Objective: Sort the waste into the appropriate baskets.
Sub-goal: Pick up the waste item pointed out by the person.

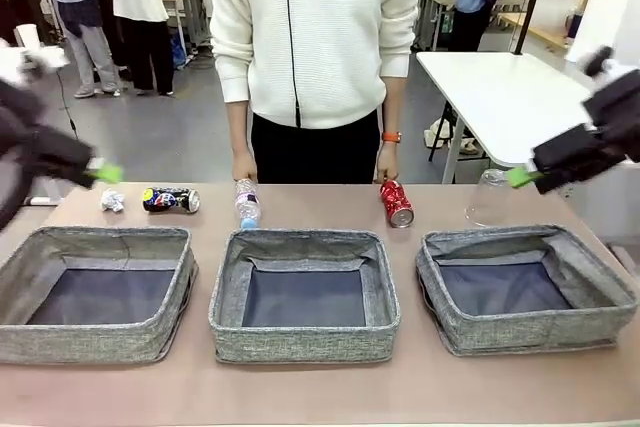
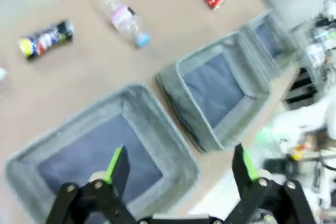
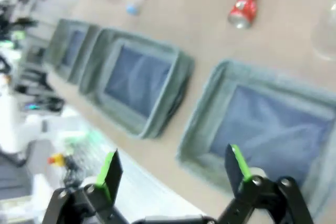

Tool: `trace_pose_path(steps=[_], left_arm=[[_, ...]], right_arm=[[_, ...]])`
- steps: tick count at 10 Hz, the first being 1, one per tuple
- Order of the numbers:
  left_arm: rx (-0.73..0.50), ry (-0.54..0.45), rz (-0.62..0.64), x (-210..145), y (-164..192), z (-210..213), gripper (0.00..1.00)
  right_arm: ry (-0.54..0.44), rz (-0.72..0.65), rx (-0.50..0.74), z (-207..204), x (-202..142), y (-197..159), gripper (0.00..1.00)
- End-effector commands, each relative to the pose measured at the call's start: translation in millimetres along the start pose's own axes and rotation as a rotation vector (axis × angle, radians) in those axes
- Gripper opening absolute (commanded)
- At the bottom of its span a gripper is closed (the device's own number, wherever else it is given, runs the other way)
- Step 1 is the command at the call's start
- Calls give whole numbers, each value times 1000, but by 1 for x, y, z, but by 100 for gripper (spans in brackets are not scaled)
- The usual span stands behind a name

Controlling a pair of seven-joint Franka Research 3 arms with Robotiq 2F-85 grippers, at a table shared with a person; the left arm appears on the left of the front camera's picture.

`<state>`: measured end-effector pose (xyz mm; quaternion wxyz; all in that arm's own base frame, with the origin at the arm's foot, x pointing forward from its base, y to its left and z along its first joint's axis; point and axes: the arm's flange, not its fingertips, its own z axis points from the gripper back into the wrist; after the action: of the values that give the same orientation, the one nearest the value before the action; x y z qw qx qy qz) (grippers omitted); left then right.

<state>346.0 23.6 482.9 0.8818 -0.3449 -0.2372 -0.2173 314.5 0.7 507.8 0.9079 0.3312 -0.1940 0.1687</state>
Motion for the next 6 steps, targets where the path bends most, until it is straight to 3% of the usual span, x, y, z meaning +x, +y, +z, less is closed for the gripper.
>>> trace_pose_path(steps=[1,2,3,4,5,6], left_arm=[[-216,-115,257,-28,65,49,100],[-289,-231,294,-194,-49,-49,100],[-337,-317,317,-196,-37,-43,100],[-340,-355,361,-159,1,-19,100],[-262,-270,415,-112,35,0,100],[-359,-288,342,-68,68,70,100]], right_arm=[[-131,-510,420,32,-38,-65,100],[-227,-608,477,40,-51,-92,100],[-307,-662,529,46,-58,-111,100],[-374,-696,541,51,-60,-121,100],[-420,-729,453,53,-58,-127,100],[-192,-511,428,55,-77,-117,100]])
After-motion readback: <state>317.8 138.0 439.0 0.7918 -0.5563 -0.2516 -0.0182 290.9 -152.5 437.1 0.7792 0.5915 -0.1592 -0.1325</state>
